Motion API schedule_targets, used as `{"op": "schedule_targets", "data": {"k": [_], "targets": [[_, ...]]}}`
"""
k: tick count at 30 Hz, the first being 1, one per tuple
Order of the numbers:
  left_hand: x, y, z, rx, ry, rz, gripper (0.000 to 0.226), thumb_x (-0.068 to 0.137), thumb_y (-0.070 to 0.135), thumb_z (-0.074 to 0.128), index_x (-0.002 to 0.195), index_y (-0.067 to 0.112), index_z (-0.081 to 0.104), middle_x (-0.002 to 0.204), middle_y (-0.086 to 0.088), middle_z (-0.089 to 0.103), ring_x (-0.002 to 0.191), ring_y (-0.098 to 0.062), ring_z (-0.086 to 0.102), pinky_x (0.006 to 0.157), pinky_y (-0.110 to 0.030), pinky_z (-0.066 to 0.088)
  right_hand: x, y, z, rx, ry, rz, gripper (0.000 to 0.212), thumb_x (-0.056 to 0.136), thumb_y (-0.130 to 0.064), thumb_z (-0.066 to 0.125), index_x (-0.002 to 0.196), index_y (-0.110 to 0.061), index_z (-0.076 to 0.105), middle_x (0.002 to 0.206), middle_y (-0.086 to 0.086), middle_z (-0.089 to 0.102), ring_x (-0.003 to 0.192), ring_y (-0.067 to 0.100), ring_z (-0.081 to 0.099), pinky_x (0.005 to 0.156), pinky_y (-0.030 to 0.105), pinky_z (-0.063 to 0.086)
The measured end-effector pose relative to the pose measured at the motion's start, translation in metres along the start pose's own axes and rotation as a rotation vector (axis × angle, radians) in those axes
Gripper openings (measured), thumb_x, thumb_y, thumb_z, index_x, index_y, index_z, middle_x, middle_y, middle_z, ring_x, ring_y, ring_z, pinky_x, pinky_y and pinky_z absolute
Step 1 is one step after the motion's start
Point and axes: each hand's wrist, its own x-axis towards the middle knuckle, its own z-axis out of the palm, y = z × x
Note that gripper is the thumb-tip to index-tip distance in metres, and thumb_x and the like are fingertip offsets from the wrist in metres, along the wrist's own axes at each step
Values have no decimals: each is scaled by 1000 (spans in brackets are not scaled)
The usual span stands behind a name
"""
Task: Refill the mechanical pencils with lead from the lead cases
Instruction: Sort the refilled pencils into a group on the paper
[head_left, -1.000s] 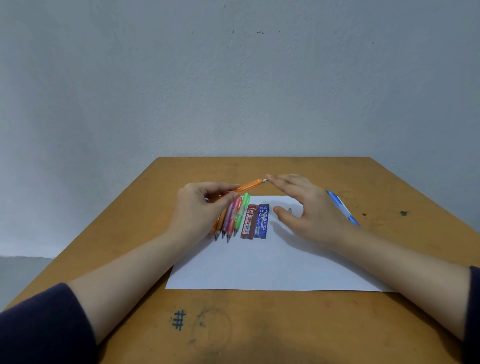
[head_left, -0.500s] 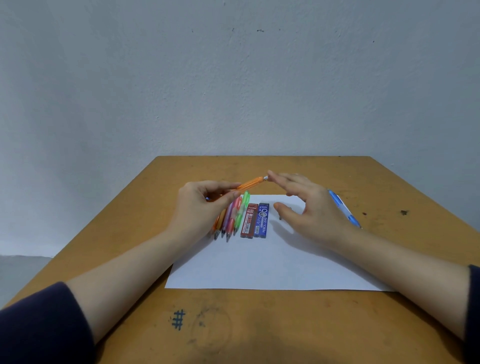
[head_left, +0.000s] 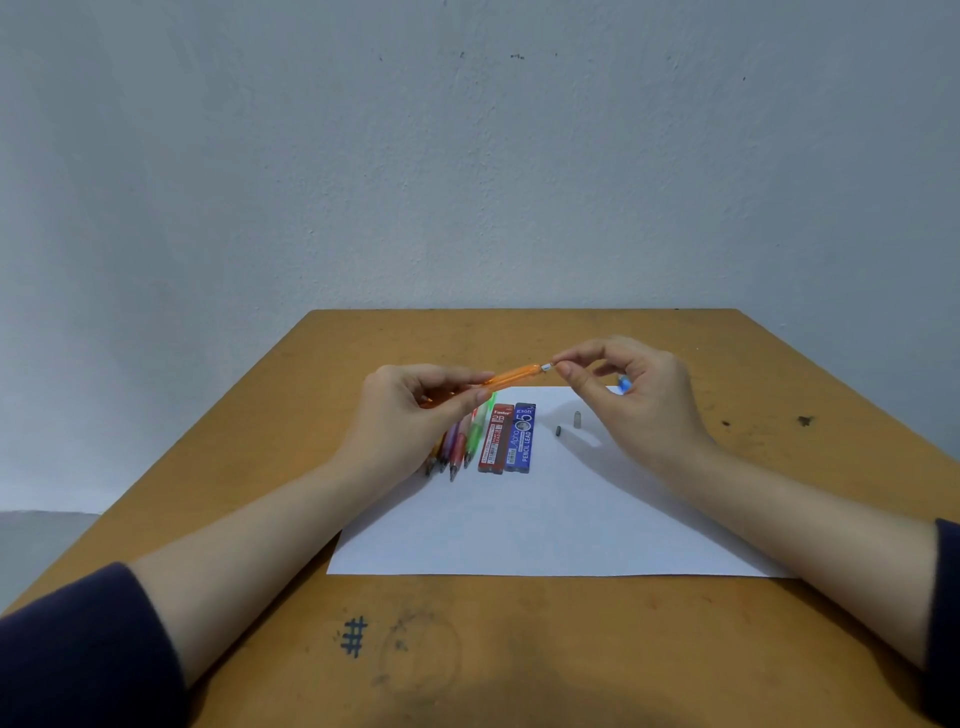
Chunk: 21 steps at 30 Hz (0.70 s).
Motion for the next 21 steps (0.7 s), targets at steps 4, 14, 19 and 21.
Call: {"op": "schedule_targets", "data": {"k": [4, 14, 19, 21], "targets": [[0, 0, -1, 54, -3, 44, 16, 83, 18, 70, 95, 26, 74, 87, 11, 74, 86, -7, 69, 66, -25, 56, 0, 1, -1, 3, -21, -24, 16, 80, -14, 72, 93, -25, 72, 85, -19, 66, 81, 0, 59, 75, 21, 46], [2, 0, 0, -50, 38, -61, 22, 74, 33, 69, 95, 27, 76, 91, 2, 74, 93, -17, 70, 78, -52, 57, -1, 2, 1, -52, 22, -82, 26, 81, -13, 68, 107, -16, 71, 90, -13, 67, 86, 2, 60, 82, 17, 45], [2, 0, -1, -45, 52, -78, 20, 76, 32, 69, 94, 27, 76, 91, 2, 74, 93, -17, 69, 77, -52, 57, -2, 0, 2, -85, -46, -136, 25, 80, -10, 65, 104, -16, 72, 87, -9, 67, 86, 7, 59, 81, 15, 44], [3, 0, -2, 15, 65, -70, 15, 79, 27, 69, 93, 29, 75, 88, 6, 74, 91, -12, 69, 75, -44, 58, 0, 2, 0, -100, -39, -137, 26, 79, -7, 65, 102, -16, 73, 87, -8, 67, 86, 6, 58, 81, 14, 44]]}}
